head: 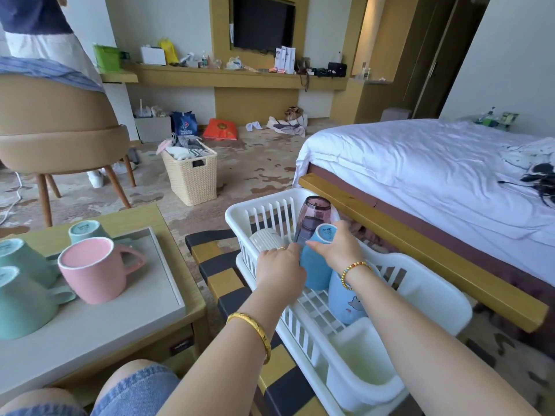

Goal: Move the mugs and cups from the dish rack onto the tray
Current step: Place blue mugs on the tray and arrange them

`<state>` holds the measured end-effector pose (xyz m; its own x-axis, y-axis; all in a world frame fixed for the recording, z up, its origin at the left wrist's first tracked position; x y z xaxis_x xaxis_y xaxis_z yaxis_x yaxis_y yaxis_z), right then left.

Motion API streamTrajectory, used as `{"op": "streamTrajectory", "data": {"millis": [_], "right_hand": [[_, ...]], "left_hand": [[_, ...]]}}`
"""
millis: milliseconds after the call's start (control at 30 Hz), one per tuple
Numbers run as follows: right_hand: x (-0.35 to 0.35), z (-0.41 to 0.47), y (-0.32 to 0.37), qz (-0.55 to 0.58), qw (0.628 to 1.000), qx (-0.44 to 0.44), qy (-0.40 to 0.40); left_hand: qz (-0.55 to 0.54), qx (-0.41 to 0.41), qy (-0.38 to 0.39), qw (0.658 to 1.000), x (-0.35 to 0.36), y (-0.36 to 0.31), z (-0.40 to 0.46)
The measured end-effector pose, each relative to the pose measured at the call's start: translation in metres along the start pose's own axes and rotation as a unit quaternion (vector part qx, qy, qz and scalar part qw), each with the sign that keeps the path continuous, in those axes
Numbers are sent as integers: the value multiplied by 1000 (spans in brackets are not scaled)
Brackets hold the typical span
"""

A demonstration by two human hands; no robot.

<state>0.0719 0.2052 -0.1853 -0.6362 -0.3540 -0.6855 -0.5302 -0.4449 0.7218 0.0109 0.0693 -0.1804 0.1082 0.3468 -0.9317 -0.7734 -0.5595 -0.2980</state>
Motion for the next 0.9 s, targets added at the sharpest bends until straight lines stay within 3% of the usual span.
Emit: {"op": "streamTrajectory", "data": {"millis": [233, 500, 900], "right_hand": [[-32, -8, 16, 116, 986, -40, -111], [-51, -22, 40, 257, 950, -101, -147], [-20, -36, 73, 248, 951, -182, -28]], "left_hand": [[-7, -7, -9, 1000, -1, 2, 1], [-102, -20, -54, 993, -4, 7, 1], [-253, -24, -197, 947, -39, 10, -13]]}}
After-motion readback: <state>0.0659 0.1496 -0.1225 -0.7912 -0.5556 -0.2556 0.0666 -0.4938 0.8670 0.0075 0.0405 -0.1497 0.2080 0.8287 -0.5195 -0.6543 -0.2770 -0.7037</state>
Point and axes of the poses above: each hand's wrist, its own z-axis towards the middle knuckle, its own x-axis out of the palm, y = z × x, the point moved 10 cm from there along z, towards the middle knuckle
